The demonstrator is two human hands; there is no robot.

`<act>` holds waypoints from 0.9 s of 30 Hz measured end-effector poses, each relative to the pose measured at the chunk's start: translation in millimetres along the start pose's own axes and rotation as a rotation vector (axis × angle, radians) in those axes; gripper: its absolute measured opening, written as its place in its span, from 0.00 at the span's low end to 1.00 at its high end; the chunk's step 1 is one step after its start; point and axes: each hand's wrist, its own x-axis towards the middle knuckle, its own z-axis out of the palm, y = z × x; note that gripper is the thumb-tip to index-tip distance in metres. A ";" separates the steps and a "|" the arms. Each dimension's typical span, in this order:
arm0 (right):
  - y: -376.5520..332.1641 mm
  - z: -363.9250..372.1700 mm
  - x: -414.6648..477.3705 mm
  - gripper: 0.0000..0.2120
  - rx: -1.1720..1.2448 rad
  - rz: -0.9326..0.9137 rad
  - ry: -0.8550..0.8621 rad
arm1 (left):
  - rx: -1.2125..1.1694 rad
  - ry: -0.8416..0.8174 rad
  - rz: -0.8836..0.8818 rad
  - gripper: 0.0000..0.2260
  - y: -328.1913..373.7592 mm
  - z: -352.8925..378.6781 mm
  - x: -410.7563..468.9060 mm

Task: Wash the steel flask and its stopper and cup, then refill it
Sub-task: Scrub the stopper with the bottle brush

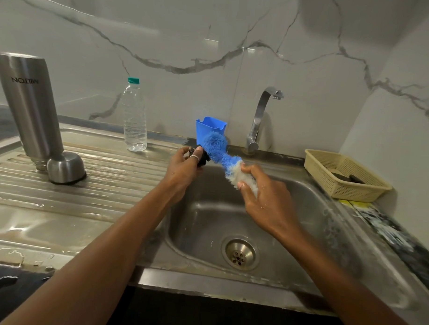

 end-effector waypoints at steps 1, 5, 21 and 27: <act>-0.4 0.8 -2.2 0.17 -0.001 -0.011 -0.016 | -0.023 0.019 0.015 0.07 -0.2 -2.1 0.9; -0.9 6.5 4.9 0.16 0.018 -0.007 -0.006 | -0.075 -0.064 0.025 0.10 -2.5 -7.2 2.9; 5.4 2.4 7.2 0.14 0.077 0.106 -0.094 | 0.065 -0.061 0.030 0.12 0.1 -8.6 2.0; 5.1 1.9 21.6 0.15 0.074 0.136 -0.060 | 0.222 -0.170 0.091 0.12 -2.6 -4.7 -2.0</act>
